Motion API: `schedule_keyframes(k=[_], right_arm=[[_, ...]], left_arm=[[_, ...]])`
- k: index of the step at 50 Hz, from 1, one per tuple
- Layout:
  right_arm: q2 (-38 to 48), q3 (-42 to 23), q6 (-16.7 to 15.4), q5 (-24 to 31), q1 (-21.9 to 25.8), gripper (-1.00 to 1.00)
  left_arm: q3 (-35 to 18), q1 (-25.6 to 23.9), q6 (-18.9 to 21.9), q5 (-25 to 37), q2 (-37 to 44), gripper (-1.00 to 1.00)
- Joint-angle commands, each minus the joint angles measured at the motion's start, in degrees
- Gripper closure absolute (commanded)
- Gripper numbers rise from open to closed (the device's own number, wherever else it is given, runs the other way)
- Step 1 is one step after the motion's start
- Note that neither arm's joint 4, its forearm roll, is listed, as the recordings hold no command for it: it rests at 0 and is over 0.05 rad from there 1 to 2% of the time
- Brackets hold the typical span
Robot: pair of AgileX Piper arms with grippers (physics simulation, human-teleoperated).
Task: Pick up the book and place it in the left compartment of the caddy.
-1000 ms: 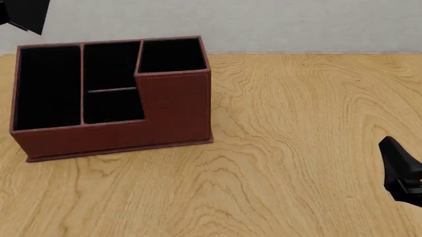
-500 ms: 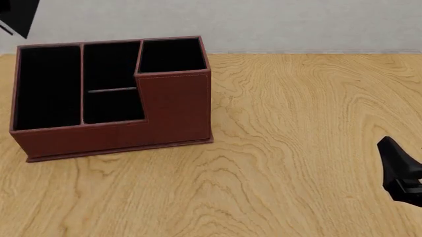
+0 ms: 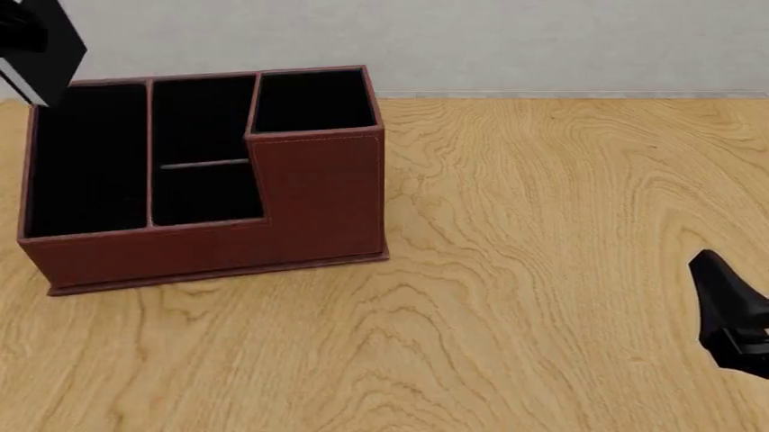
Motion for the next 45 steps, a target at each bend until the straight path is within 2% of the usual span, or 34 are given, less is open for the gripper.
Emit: schedule_keyframes(k=[1,10,18,21,29,30,34,45], right_arm=[[0.3,0.0,0.1,-0.2,0.0,-1.0],[0.1,0.0,0.1,0.0,-0.2,-1.0],[0.6,0.0,0.2,-0.5,-0.2,-1.0],[0.4,0.0,0.3,-0.4,-0.3,-1.0],[0.4,0.0,0.4,-0.3,-0.4,-1.0],[0.4,0.0,0.4,-0.4,-0.4,-1.0],[0.3,0.0,0.5,-0.2,-0.4,-1.0],[0.0,0.0,0.7,-0.1,-0.5,-1.0]], left_arm=[[0.0,0.3,1.5,1.5,2.3,1.0],[0.0,-0.6,-0.2,2.9,5.3,1.0],[2.3,0.2,0.5,1.7,6.3,1.0],[1.9,0.0,-0.6,2.4,7.6,1.0],[3.7,2.6,0.6,0.6,8.1,1.0],[3.3,1.6,-0.6,1.5,9.0,1.0],[3.6,3.7,-0.4,1.0,9.6,1.0],[4.1,4.3,-2.3,0.0,11.2,1.0]])
